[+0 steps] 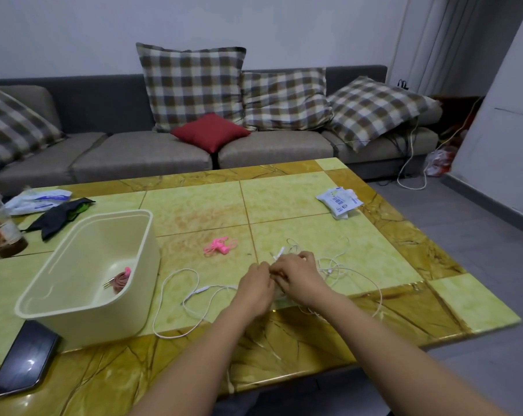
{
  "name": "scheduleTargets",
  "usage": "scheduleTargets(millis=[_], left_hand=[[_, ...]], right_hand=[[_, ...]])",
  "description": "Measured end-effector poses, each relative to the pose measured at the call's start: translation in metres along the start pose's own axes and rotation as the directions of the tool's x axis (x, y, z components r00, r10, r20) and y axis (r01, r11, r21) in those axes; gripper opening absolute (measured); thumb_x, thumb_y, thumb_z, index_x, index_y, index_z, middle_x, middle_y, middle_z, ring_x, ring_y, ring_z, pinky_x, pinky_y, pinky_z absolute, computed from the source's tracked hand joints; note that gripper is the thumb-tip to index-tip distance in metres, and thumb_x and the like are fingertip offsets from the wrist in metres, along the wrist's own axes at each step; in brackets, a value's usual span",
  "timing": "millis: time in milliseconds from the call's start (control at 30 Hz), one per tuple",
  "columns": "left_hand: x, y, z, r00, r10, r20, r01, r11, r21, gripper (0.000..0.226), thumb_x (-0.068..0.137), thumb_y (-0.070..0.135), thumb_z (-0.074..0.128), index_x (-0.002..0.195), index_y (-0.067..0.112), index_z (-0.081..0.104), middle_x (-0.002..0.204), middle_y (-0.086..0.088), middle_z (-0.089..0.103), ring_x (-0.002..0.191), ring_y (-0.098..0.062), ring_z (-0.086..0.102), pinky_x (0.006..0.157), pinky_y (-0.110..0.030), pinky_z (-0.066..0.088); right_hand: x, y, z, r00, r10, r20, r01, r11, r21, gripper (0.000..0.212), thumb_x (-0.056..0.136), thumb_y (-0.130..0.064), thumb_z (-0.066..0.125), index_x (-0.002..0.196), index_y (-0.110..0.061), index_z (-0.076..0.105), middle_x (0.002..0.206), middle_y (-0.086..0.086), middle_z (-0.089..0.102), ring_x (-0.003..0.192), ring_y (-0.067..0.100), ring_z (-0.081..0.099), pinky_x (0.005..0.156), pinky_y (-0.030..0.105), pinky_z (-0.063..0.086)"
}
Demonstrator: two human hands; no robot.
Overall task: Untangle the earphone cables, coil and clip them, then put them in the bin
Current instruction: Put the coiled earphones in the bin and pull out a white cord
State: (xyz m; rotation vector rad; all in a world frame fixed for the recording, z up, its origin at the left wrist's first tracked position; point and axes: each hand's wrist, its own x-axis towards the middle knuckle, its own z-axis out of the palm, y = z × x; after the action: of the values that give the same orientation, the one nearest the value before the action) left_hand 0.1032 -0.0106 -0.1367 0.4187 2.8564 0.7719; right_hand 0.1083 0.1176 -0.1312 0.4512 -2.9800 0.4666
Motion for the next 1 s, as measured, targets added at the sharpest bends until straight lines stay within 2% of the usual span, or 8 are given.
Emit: scheduleTargets(millis=[100,200,300,433,600,733,900,1000], left_hand=[[0.003,0.004,-0.001,0.997,-0.011,-0.077,0.015,0.998,0.055,0.027,0.101,0.018,0.036,0.119,0.005,0.051,0.114,-0.014,0.055,0.102,-0.030,0.055,0.076,-0.033,0.037],[0.005,0.001,-0.003,0.988,-0.043,-0.147,0.049,0.998,0.040,0.027,0.101,0.019,0.037,0.105,0.004,0.059,0.105,-0.014,0.063,0.096,-0.031,0.058,0.077,-0.037,0.040],[0.003,-0.007,-0.001,0.980,-0.115,-0.165,0.106,0.992,-0.064,0.023,0.098,0.021,0.045,0.095,0.007,0.064,0.098,-0.009,0.068,0.094,-0.027,0.060,0.073,-0.033,0.040],[0.000,-0.009,0.001,0.960,-0.153,-0.233,0.098,0.967,-0.234,0.019,0.095,0.023,0.054,0.090,0.013,0.070,0.090,-0.004,0.070,0.086,-0.022,0.062,0.064,-0.027,0.036],[0.009,0.003,-0.009,0.881,-0.268,-0.391,0.080,0.897,-0.434,0.019,0.095,0.024,0.051,0.089,0.015,0.066,0.080,0.002,0.065,0.075,-0.019,0.058,0.058,-0.028,0.036],[0.013,0.003,-0.011,0.866,-0.367,-0.339,0.168,0.853,-0.494,0.021,0.096,0.021,0.046,0.095,0.014,0.066,0.094,0.009,0.065,0.082,-0.017,0.058,0.061,-0.028,0.037],[0.013,0.002,-0.005,0.854,-0.425,-0.301,0.182,0.785,-0.592,0.021,0.096,0.016,0.043,0.095,0.012,0.063,0.098,0.000,0.068,0.085,-0.025,0.061,0.064,-0.030,0.039],[0.013,0.000,-0.002,0.891,-0.389,-0.235,0.172,0.767,-0.618,0.018,0.098,0.017,0.044,0.096,0.014,0.062,0.097,-0.004,0.066,0.083,-0.024,0.059,0.070,-0.033,0.043]], right_hand=[[-0.011,0.008,0.018,0.987,0.013,-0.157,0.000,0.997,0.082,0.033,0.083,-0.022,0.052,0.115,-0.021,0.060,0.131,0.000,0.046,0.129,0.017,0.034,0.098,0.031,0.012],[-0.016,0.009,0.023,0.903,0.297,-0.310,-0.211,0.936,0.280,0.053,0.070,-0.037,0.044,0.120,-0.019,0.048,0.132,-0.001,0.036,0.126,0.017,0.029,0.097,0.032,0.015],[-0.017,0.017,0.025,0.904,0.400,-0.150,-0.371,0.909,0.188,0.058,0.078,-0.049,0.058,0.126,-0.021,0.041,0.127,-0.001,0.035,0.120,0.019,0.035,0.095,0.034,0.027],[-0.016,0.029,0.027,0.899,0.435,-0.046,-0.413,0.879,0.239,0.030,0.086,-0.026,0.066,0.113,-0.018,0.055,0.115,0.002,0.060,0.109,0.025,0.053,0.092,0.038,0.044],[-0.006,0.030,-0.002,0.790,0.314,-0.527,-0.163,0.936,0.313,0.027,0.078,-0.001,0.063,0.101,-0.016,0.062,0.094,-0.002,0.061,0.088,0.021,0.051,0.077,0.034,0.035],[-0.010,0.046,-0.006,0.896,0.355,-0.266,-0.264,0.909,0.324,0.028,0.084,-0.005,0.066,0.107,-0.020,0.063,0.097,-0.002,0.062,0.091,0.022,0.058,0.079,0.036,0.042],[-0.012,0.062,-0.006,0.880,0.444,-0.172,-0.336,0.834,0.437,0.026,0.082,-0.009,0.070,0.105,-0.019,0.064,0.102,0.008,0.065,0.088,0.020,0.057,0.074,0.032,0.042],[-0.011,0.063,-0.011,0.918,0.394,0.043,-0.348,0.750,0.562,0.052,0.080,-0.021,0.074,0.127,-0.023,0.053,0.123,0.006,0.054,0.105,0.016,0.049,0.086,0.032,0.041]])
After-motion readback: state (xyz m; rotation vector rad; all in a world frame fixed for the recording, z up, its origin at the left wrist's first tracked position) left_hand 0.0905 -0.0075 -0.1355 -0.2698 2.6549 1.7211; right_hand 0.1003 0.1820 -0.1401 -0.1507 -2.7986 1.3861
